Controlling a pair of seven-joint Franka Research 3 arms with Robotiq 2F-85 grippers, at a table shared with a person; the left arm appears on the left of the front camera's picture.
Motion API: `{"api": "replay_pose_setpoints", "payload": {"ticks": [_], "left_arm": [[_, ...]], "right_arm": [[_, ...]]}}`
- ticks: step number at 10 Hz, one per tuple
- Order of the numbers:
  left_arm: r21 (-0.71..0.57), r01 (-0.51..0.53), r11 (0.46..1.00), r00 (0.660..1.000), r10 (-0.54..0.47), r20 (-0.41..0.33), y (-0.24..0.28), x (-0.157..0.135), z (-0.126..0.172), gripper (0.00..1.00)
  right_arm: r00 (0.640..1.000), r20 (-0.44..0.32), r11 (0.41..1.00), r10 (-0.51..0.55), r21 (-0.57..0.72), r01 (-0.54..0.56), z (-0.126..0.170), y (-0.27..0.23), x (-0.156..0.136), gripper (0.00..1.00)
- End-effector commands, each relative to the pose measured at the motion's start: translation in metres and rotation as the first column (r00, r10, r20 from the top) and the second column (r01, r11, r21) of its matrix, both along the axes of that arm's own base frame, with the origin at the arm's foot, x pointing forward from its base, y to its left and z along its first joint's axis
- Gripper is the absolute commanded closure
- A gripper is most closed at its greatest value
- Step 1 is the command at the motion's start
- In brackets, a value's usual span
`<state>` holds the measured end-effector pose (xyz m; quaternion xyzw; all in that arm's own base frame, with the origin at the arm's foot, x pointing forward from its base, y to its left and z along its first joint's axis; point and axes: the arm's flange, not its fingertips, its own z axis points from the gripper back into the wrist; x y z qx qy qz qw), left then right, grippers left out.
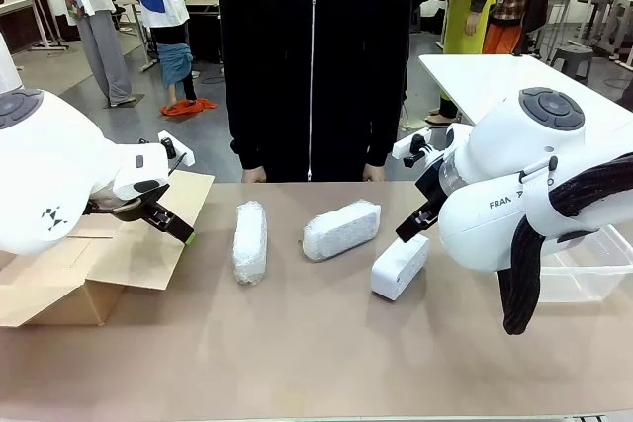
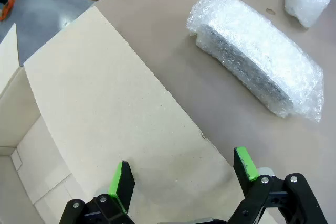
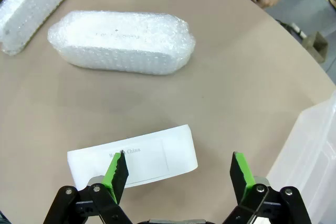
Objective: Separate and place wrapped and unwrapped clocks.
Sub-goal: Pick up the Digital clock indicated by the person.
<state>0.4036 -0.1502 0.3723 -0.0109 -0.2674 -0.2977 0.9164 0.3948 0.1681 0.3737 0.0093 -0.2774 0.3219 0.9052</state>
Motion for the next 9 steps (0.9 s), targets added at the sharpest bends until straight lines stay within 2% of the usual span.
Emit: {"api": "replay_pose_setpoints", "payload": {"ticks": [1, 4, 6, 9], "left_arm": [[0.013, 0.036, 0.999, 0.999, -0.036, 0.003, 0.005, -0.011, 0.008, 0.00], [0.039, 0.141, 0.989, 0.989, -0.143, 0.039, 0.020, -0.045, 0.040, 0.00], [0.029, 0.178, 0.984, 0.983, -0.179, 0.050, 0.028, -0.066, 0.058, 0.00], [0.079, 0.286, 0.955, 0.953, -0.292, 0.077, 0.027, -0.111, 0.097, 0.00]], "right_arm": [[1.000, 0.002, 1.000, 0.004, 0.002, -0.004, 0.008, -0.008, -0.001, 0.00], [0.998, 0.039, 0.998, 0.050, 0.026, -0.051, 0.038, -0.044, -0.001, 0.00], [0.995, 0.062, 0.997, 0.077, 0.024, -0.078, 0.052, -0.067, -0.003, 0.00], [0.982, 0.111, 0.986, 0.152, 0.058, -0.159, 0.084, -0.107, -0.008, 0.00]]}}
